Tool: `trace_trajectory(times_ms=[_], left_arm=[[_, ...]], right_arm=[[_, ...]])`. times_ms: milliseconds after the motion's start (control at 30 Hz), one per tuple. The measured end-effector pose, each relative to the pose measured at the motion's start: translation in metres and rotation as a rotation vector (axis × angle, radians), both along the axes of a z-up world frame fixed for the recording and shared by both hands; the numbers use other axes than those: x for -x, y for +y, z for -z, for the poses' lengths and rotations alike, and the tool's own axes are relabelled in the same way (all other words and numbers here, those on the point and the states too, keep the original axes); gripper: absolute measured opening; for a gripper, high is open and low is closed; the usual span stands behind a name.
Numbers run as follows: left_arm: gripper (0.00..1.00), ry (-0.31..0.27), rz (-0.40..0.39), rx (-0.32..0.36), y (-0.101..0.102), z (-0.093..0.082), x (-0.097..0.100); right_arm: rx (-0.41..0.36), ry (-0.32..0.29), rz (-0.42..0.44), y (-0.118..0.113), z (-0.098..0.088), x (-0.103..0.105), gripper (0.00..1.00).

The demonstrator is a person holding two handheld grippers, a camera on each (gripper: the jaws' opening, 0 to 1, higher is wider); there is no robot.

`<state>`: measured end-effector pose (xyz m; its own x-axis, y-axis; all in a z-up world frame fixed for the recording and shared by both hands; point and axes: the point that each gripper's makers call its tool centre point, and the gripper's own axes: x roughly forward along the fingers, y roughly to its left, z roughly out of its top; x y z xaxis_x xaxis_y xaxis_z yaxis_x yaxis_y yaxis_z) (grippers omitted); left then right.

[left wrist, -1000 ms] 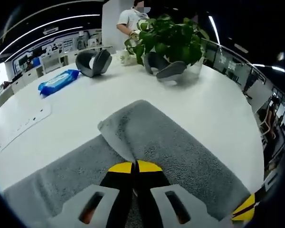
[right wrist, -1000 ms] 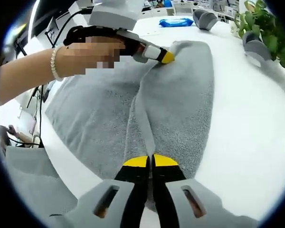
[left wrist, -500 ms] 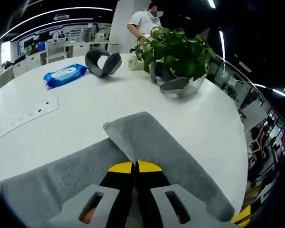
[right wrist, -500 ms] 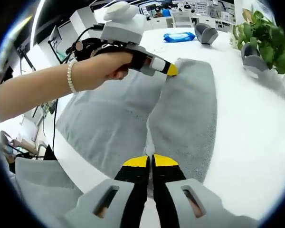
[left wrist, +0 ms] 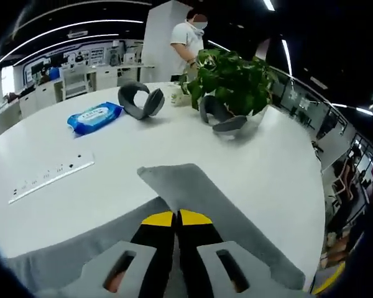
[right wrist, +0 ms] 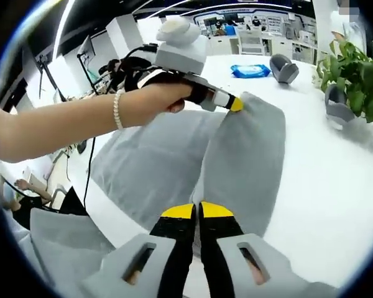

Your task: Fold the towel on the table until its edges align and the towel forms a compact rectangular stack.

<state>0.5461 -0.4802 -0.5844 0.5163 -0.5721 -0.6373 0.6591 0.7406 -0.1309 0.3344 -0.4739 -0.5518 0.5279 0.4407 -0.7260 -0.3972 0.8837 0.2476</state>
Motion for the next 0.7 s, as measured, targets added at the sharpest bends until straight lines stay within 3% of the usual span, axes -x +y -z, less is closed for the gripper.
trace_trajectory(times_ms=[300,533,700], left_arm=[[0.01,0.014,-0.03,0.014,0.025,-0.016,0.001],[0.01,-0.046,-0.034,0.002,0.043,-0.034,0.0],[0.01,-0.048,-0.059,0.005,0.059,-0.04,-0.003]], right_arm=[[-0.024,-0.019,-0.048,0.024,-0.012,0.003,0.0],[-0.048,-0.038,-0.091,0.047,-0.02,0.003,0.0],[-0.048,-0.048,-0.138,0.063,-0.024,0.002,0.0]])
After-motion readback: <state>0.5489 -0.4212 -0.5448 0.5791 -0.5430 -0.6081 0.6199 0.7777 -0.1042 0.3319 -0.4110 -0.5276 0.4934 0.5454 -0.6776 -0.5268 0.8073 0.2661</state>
